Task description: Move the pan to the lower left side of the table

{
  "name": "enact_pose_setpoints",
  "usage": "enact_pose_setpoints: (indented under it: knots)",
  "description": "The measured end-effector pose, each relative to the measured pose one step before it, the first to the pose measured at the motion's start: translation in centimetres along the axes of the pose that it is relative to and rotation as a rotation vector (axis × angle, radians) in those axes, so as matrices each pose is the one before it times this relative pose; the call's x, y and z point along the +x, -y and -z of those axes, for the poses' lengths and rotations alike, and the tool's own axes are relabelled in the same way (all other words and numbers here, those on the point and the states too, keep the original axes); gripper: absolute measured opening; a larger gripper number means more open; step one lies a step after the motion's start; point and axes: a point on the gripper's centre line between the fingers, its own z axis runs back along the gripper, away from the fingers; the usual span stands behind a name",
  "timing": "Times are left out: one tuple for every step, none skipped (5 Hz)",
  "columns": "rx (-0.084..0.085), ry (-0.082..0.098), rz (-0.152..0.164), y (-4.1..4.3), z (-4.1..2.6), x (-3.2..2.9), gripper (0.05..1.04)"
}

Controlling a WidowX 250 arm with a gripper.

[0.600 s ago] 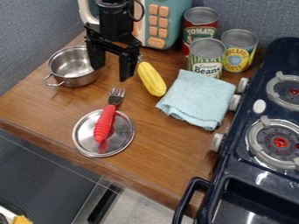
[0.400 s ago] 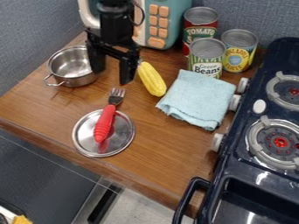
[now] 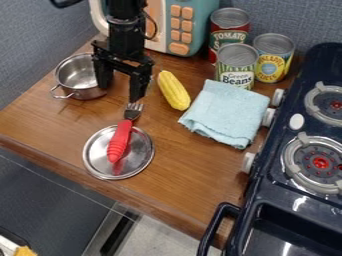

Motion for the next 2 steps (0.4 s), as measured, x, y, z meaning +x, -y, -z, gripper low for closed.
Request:
enact_pose_setpoints:
  knots:
    - [0.0050, -0.0052, -0.0315, -1.867, 0.522, 1.082, 0.999]
    - [0.0311, -0.0011, -0.0250, -1.022, 0.156, 0.902, 0.999]
